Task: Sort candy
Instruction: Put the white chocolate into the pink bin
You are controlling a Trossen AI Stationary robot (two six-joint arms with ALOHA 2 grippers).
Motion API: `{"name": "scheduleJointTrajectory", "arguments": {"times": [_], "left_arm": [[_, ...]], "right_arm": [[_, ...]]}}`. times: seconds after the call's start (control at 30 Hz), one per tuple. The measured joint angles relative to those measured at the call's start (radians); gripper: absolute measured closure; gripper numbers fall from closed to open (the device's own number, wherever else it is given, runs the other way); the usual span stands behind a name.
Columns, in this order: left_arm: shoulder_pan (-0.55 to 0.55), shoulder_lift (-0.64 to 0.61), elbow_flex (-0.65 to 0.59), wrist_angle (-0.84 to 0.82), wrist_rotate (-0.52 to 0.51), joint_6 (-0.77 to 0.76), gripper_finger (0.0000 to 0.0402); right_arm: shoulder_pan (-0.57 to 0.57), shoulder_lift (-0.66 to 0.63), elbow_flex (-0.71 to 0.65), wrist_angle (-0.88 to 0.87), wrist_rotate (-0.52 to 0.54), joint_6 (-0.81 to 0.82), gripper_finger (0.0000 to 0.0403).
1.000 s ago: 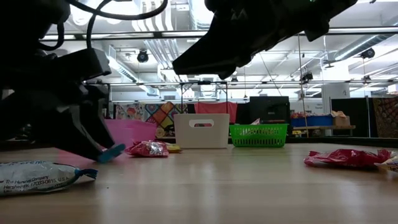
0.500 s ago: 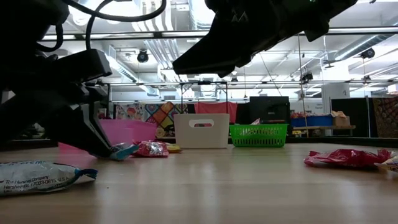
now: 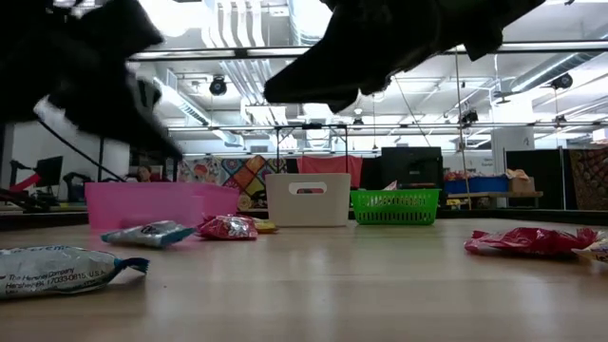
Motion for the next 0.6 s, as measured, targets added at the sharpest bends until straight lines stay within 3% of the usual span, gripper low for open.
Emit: {"name": "scheduleJointTrajectory", "arguments": {"times": [0.23,0.4,0.6], "left_arm": [[0.017,-0.227,0.004,-0.189,-0.143,0.052,0.0401],[0.023,-0.339,-0.009,-0.249,0.071,0.164,0.0401],[0.026,-0.315,-0.039,-0.189,0.218,0.153,0.0367]], "right_arm": [[0.000,-0.036,0.000,-0.047,0.000,0.026,0.0305],[0.000,-0.048,0.000,-0.071,0.000,0.052,0.0305],[0.000,-0.048,0.000,-0.072,0.000,0.045,0.0305]]}}
